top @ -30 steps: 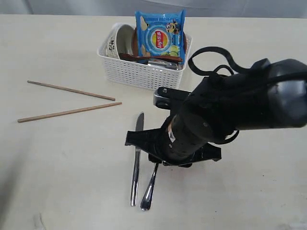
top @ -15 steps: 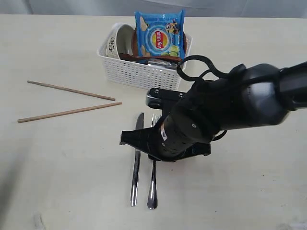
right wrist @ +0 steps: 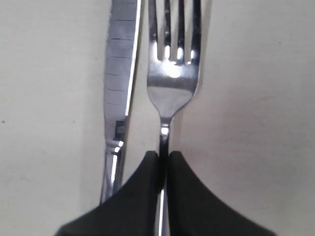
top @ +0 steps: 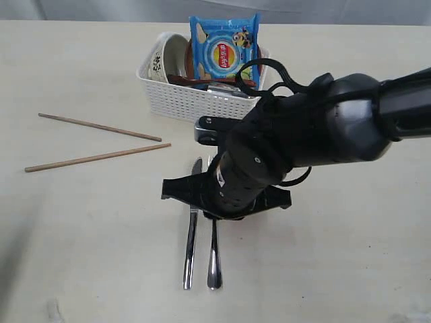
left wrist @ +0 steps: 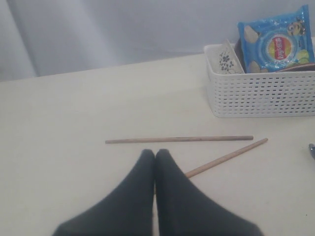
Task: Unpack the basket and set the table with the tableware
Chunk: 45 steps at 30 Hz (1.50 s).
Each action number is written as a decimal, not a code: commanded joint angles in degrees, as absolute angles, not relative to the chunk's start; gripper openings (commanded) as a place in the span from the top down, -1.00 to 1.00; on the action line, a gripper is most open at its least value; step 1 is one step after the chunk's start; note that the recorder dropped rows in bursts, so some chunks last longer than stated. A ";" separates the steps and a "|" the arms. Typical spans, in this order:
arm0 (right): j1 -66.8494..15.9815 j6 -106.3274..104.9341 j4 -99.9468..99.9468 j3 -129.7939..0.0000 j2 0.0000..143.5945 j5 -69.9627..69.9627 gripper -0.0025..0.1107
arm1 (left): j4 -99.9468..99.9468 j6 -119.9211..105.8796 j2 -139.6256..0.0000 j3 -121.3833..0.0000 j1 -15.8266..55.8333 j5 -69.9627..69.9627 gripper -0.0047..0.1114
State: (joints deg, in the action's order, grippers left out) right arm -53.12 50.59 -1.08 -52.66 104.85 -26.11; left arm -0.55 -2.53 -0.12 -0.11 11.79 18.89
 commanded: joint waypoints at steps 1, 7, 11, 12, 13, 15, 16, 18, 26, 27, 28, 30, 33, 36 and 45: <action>-52.76 49.61 -2.16 -52.90 104.89 -28.42 0.96 | -0.43 -2.55 0.00 0.00 12.16 18.43 0.92; -53.38 49.36 -1.85 -52.90 105.00 -24.91 0.96 | -0.43 -2.55 0.00 0.00 12.16 18.43 0.92; -53.39 48.40 -1.39 -52.90 106.10 -24.97 0.96 | -0.43 -2.55 0.00 0.00 12.16 18.43 0.92; -53.39 48.40 -1.39 -52.90 106.45 -24.96 0.96 | -0.43 -2.55 0.00 0.00 12.16 18.43 0.92; -53.39 48.40 -1.25 -52.90 106.92 -24.96 0.96 | -0.43 -2.55 0.00 0.00 12.16 18.43 0.92; -53.39 48.28 -1.13 -52.90 107.03 -24.96 0.96 | -0.43 -2.55 0.00 0.00 12.16 18.43 0.92; -53.39 48.13 -1.13 -52.90 107.03 -24.96 0.95 | -0.43 -2.55 0.00 0.00 12.16 18.43 0.92; -53.39 47.44 -1.13 -53.17 106.55 -25.16 0.79 | -0.43 -2.55 0.00 0.00 12.16 18.43 0.92; -53.39 41.23 -3.06 -59.83 103.96 -37.95 0.21 | -0.43 -2.55 0.00 0.00 12.16 18.43 0.92; -53.39 40.91 -3.73 -61.61 103.45 -40.68 0.21 | -0.43 -2.55 0.00 0.00 12.16 18.43 0.92; -53.39 40.91 -4.74 -62.97 103.04 -42.35 0.21 | -0.43 -2.55 0.00 0.00 12.16 18.43 0.92; -52.86 40.45 -5.53 -66.06 102.01 -45.63 0.21 | -0.43 -2.55 0.00 0.00 12.16 18.43 0.92; -50.08 36.37 -4.62 -71.67 100.90 -47.43 0.21 | -0.43 -2.55 0.00 0.00 12.16 18.43 0.92; -45.34 34.42 -4.53 -77.49 100.92 -50.39 0.21 | -0.43 -2.55 0.00 0.00 12.16 18.43 0.92; -35.16 11.56 21.14 -101.34 116.00 -45.41 0.21 | -0.43 -2.55 0.00 0.00 12.16 18.43 0.92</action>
State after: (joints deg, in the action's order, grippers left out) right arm -35.60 14.68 18.67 -96.84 111.24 -46.76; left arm -0.55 -2.53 -0.12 -0.11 11.79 18.89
